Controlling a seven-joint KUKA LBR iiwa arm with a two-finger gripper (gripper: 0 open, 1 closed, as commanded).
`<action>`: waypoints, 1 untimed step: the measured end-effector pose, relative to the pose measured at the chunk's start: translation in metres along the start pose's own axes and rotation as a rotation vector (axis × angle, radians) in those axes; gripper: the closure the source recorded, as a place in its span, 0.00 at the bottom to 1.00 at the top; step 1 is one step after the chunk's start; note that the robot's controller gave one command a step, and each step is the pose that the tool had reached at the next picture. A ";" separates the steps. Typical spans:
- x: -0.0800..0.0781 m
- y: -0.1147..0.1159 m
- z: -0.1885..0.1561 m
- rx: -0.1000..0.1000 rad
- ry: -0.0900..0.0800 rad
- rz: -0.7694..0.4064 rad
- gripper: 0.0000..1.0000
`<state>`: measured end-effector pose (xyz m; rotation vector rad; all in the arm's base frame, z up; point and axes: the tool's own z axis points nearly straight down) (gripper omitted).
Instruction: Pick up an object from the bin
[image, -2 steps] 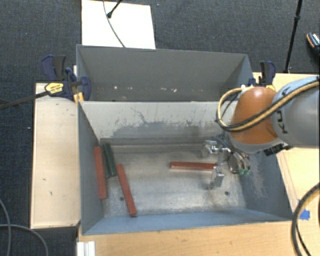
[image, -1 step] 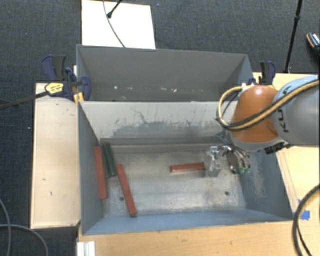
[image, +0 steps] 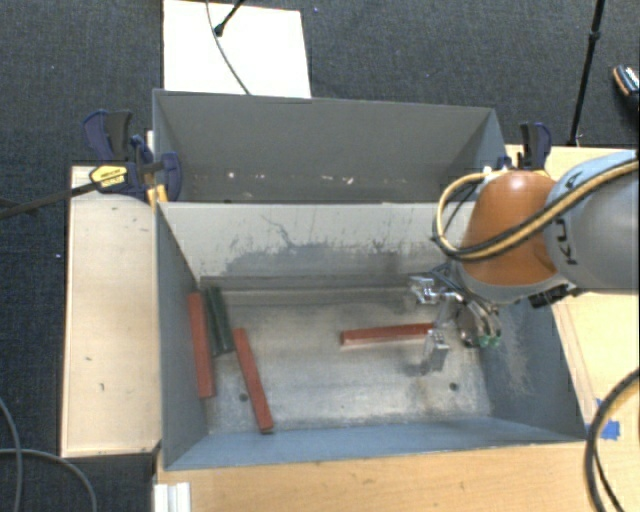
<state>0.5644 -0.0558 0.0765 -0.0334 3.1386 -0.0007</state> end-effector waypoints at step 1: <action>-0.026 0.039 0.006 -0.003 -0.003 -0.007 0.00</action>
Offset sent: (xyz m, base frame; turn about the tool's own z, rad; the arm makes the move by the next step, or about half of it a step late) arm 0.0237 0.0366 -0.0065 -0.0029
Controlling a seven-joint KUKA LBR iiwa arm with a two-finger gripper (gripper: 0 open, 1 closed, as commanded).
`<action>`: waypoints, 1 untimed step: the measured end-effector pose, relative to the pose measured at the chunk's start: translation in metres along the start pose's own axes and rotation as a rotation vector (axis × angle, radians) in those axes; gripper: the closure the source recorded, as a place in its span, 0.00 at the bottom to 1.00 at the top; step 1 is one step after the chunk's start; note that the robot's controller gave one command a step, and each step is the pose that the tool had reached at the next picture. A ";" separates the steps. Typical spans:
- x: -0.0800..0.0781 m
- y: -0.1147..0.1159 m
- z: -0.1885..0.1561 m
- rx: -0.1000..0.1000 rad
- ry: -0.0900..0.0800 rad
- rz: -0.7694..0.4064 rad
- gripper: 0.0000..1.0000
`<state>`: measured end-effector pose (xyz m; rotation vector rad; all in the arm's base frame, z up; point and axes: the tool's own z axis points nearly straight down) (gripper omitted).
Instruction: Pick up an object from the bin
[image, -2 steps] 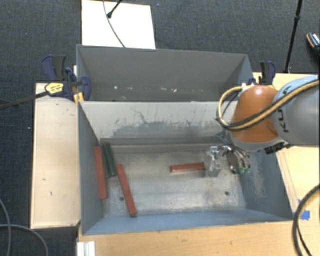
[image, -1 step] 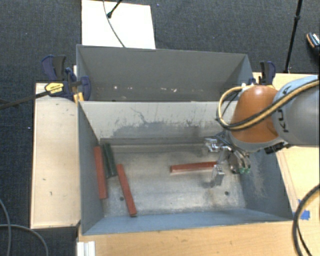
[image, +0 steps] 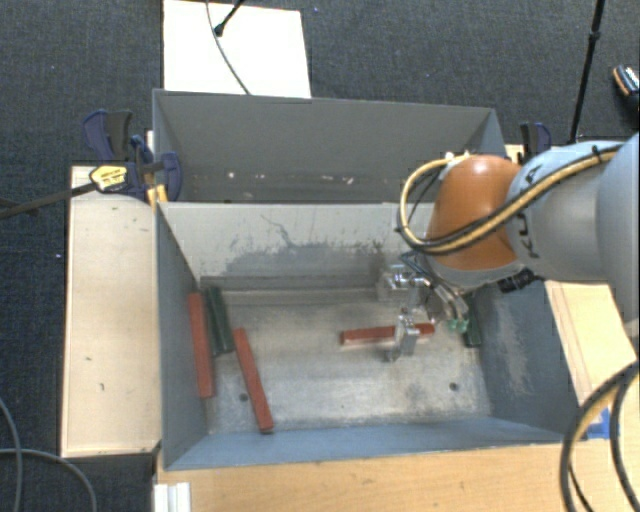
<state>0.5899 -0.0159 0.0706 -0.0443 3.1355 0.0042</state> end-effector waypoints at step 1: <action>0.001 -0.003 0.000 0.002 0.002 0.002 1.00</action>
Offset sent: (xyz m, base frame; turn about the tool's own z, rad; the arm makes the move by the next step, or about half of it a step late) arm 0.0000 0.0000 0.0000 0.0000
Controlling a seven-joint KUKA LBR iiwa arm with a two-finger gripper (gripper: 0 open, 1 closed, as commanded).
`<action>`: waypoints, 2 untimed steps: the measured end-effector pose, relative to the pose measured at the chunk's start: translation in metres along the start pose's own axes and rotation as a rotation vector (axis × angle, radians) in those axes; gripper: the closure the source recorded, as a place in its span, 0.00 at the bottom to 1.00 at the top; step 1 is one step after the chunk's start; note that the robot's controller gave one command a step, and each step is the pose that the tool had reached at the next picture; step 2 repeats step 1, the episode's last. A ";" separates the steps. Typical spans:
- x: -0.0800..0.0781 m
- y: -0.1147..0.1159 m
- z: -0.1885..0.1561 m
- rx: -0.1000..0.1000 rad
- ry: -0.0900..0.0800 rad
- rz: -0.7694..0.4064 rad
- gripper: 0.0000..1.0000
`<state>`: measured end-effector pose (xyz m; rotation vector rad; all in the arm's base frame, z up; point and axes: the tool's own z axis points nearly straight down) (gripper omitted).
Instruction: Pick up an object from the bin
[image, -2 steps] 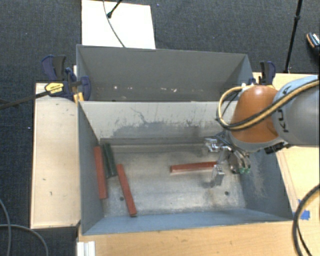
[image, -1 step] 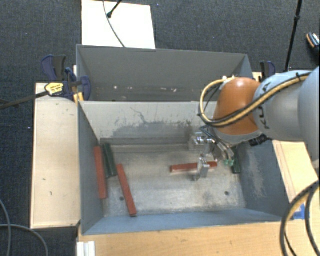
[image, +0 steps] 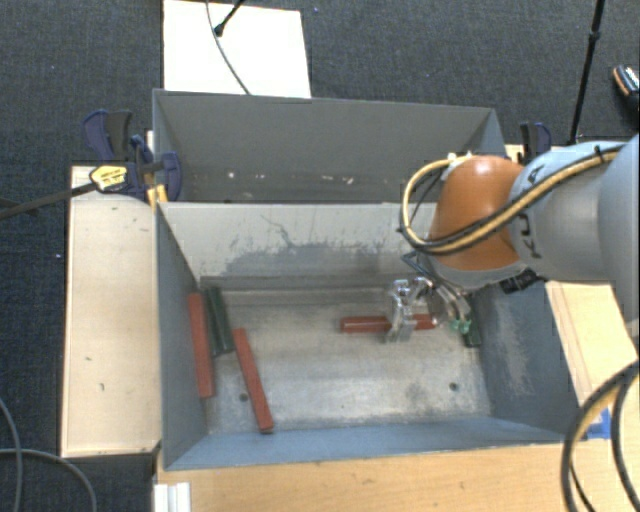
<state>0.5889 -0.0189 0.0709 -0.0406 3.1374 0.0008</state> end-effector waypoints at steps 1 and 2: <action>0.028 0.010 -0.177 0.000 -0.007 0.062 1.00; 0.028 0.010 -0.177 0.000 -0.007 0.062 1.00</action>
Offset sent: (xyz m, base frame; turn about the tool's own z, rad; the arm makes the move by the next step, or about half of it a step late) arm -0.0306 0.0092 0.1713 0.0645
